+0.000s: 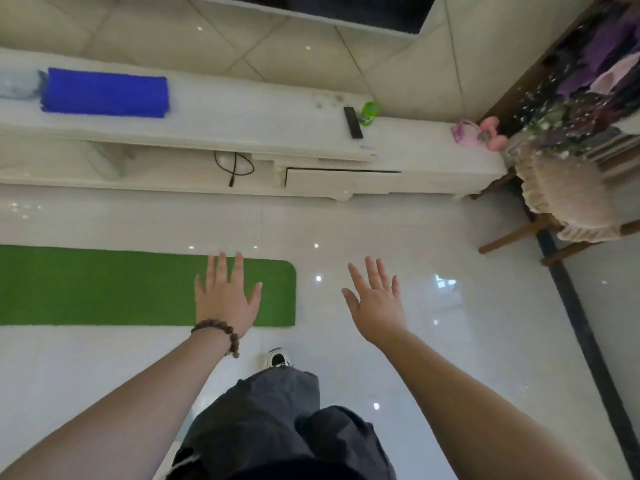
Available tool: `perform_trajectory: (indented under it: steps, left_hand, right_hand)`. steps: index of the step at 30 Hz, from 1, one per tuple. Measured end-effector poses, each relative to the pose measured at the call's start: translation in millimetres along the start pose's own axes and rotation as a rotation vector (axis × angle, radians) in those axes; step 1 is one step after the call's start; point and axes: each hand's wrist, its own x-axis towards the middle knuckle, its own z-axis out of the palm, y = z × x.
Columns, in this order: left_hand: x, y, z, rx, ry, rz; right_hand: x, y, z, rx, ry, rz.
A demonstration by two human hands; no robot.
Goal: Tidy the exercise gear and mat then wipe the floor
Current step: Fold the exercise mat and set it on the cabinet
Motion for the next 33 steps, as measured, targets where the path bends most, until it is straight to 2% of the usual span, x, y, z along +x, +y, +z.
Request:
perform_trajectory:
  steps: [4, 12, 18, 22, 28, 33]
  left_hand:
    - [17, 17, -9, -0.032, 0.028, -0.104]
    - [56, 37, 13, -0.065, 0.015, -0.453]
    - [80, 65, 16, -0.237, 0.088, -0.859]
    - [86, 98, 19, -0.341, 0.143, -1.074]
    - [92, 126, 55, -0.461, 0.148, -1.199]
    - [92, 116, 110, -0.497, 0.101, -1.234]
  right_hand:
    - [53, -5, -25, -0.027, -0.039, -0.126]
    - [187, -21, -53, -0.152, -0.143, -0.432]
    - [292, -42, -65, -0.26, -0.224, -0.819]
    - [346, -61, -76, -0.356, -0.252, -1.0]
    - [387, -85, -56, -0.429, -0.3, -1.125]
    - [413, -100, -10, -0.501, -0.318, -1.156]
